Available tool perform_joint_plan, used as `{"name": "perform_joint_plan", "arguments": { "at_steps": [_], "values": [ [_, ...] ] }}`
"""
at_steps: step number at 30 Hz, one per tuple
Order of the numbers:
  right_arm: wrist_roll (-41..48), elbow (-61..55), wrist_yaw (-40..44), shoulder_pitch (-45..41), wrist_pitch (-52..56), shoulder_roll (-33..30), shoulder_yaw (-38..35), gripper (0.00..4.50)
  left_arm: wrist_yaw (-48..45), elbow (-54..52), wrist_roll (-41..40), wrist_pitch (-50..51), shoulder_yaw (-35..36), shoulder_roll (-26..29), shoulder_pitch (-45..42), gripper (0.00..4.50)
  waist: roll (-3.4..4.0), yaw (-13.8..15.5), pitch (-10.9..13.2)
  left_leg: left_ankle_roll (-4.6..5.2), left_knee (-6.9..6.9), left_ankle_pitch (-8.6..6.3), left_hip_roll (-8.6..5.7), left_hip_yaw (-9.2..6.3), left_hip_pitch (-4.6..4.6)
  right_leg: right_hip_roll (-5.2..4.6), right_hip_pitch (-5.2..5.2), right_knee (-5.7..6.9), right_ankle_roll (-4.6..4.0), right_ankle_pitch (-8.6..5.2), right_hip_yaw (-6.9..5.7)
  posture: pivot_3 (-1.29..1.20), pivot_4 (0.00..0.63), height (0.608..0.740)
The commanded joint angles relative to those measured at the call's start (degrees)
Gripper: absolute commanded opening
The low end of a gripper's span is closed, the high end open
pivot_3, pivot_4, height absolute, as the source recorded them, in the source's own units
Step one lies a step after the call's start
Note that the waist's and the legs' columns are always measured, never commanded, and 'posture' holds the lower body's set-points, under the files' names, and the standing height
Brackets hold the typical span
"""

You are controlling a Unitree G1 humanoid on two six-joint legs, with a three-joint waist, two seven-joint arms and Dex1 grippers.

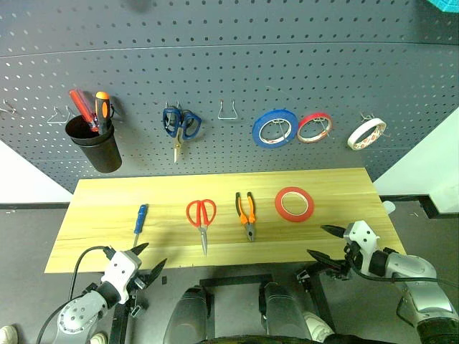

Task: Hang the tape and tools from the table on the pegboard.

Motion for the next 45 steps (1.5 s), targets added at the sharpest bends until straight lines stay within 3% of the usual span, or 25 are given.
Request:
{"name": "perform_joint_plan", "arguments": {
  "at_steps": [1, 18, 34, 45],
  "values": [
    [0.10, -0.73, -0.07, -0.79, -0.25, -0.28, -0.34, 4.50, 0.02, -2.04, -0.22, 0.15, 0.08, 0.52, 0.23, 3.57, 0.00, 0.00, 0.00, 0.00, 0.01, 0.00, 0.00, 0.00, 0.00, 0.00, 0.00, 0.01, 0.00, 0.00, 0.00, 0.02, 0.161, 0.730],
    [-1.96, 9.16, 0.79, -4.13, -5.65, 0.65, 0.53, 4.50, -0.41, -1.83, -0.56, 0.11, 0.04, 0.40, 0.32, 3.57, 0.01, -0.05, -0.01, 0.00, 0.12, 0.00, 0.00, 0.00, 0.00, 0.01, 0.03, 0.09, 0.00, 0.01, 0.01, 0.03, 0.154, 0.730],
    [-3.50, 11.06, 0.33, -6.05, -7.75, 1.11, 1.80, 4.50, -1.46, 1.31, -0.50, -1.97, -0.29, 0.35, -0.97, 3.57, 0.02, -0.23, -0.02, 0.00, 0.31, 0.00, 0.00, 0.00, 0.00, 0.01, 0.08, 0.20, -0.01, 0.01, 0.02, 0.02, 0.154, 0.730],
    [-10.71, 20.04, -4.36, -19.90, -5.18, 3.84, 7.60, 4.50, -6.10, 3.89, 1.02, -1.19, -5.75, 0.11, -9.11, 3.57, 0.04, -1.26, -0.03, 0.01, 0.70, 0.00, 0.00, 0.00, 0.00, 0.02, 0.24, 0.34, -0.06, 0.07, 0.02, 0.00, 0.154, 0.730]
  ]
}}
